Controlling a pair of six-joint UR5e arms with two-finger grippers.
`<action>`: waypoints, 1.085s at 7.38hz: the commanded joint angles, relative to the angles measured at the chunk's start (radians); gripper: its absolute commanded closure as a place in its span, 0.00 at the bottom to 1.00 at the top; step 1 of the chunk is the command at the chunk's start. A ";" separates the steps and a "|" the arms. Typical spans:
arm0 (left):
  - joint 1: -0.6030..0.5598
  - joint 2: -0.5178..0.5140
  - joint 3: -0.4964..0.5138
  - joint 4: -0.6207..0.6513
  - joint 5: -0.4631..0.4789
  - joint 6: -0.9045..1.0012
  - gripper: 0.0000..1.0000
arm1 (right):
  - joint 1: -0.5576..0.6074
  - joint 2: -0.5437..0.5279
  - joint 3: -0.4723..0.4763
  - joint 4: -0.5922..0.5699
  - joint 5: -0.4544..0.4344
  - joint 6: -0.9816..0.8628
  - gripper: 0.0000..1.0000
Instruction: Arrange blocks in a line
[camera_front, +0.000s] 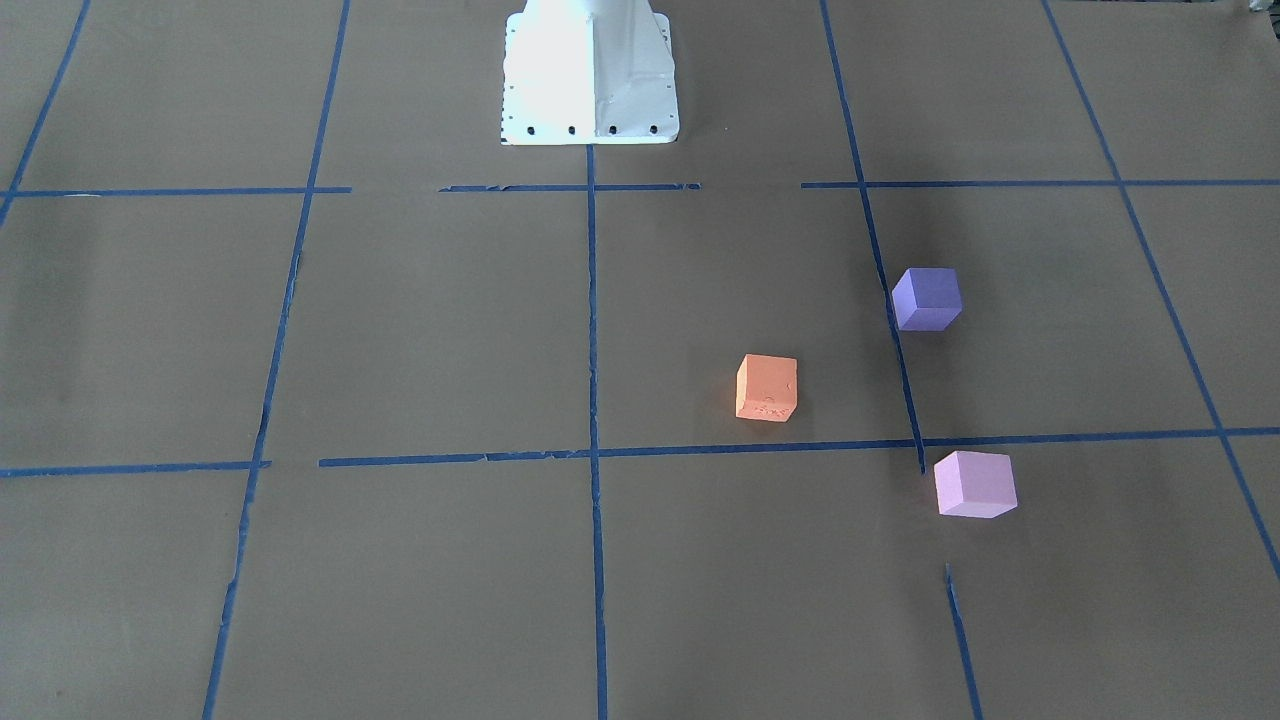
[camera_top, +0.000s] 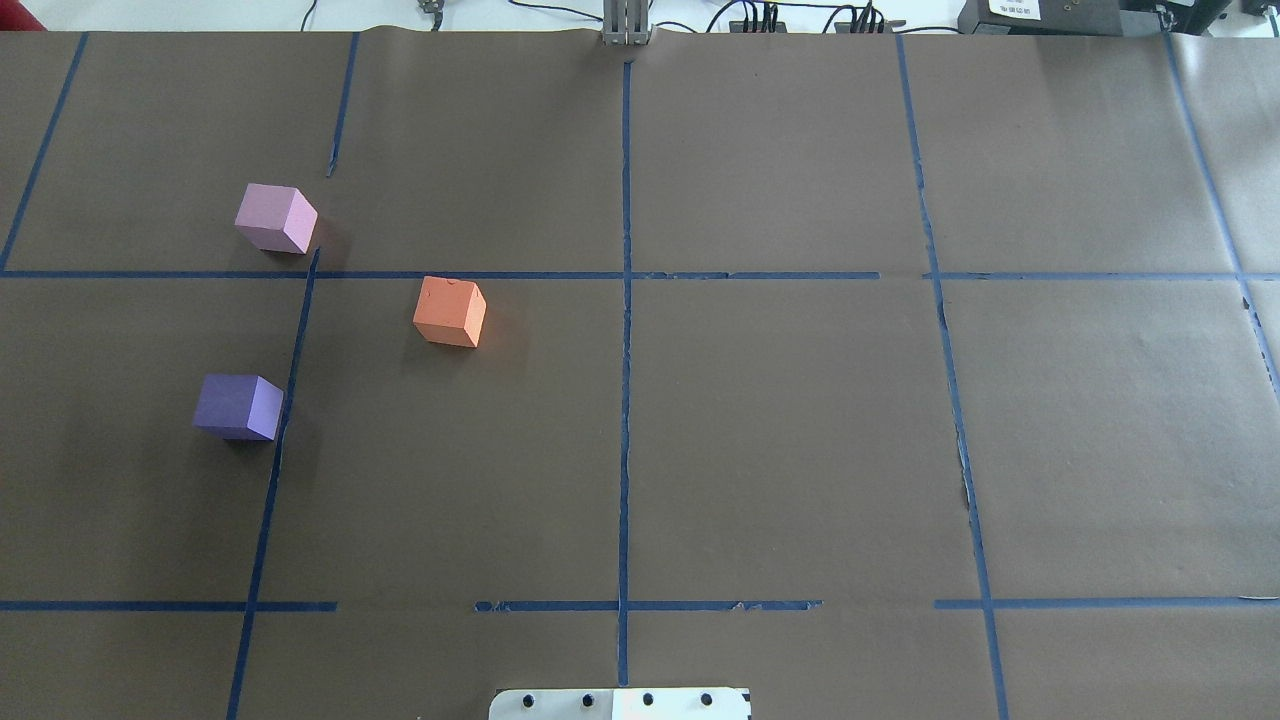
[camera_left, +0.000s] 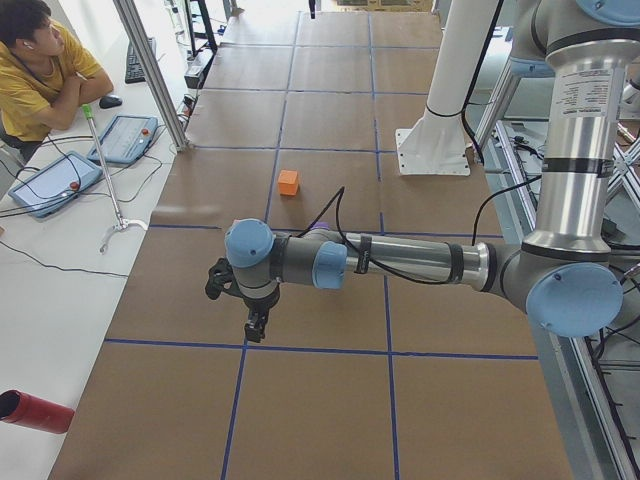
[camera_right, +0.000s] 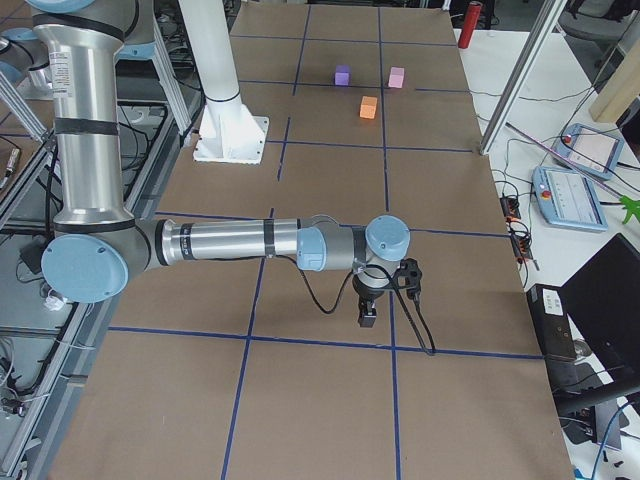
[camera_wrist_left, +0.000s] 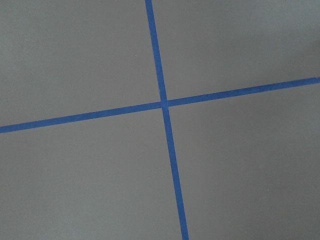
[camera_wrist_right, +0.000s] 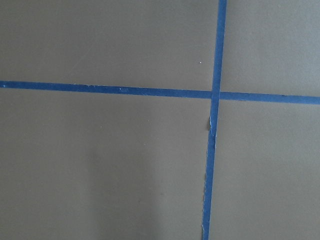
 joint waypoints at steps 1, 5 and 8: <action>0.136 -0.085 -0.022 -0.068 0.004 -0.207 0.00 | 0.000 0.000 0.000 0.000 0.000 0.000 0.00; 0.485 -0.392 -0.046 -0.071 0.080 -0.710 0.00 | 0.000 0.000 0.001 0.000 0.000 0.000 0.00; 0.716 -0.559 0.060 -0.075 0.269 -0.951 0.00 | 0.000 0.000 0.001 0.000 0.000 0.000 0.00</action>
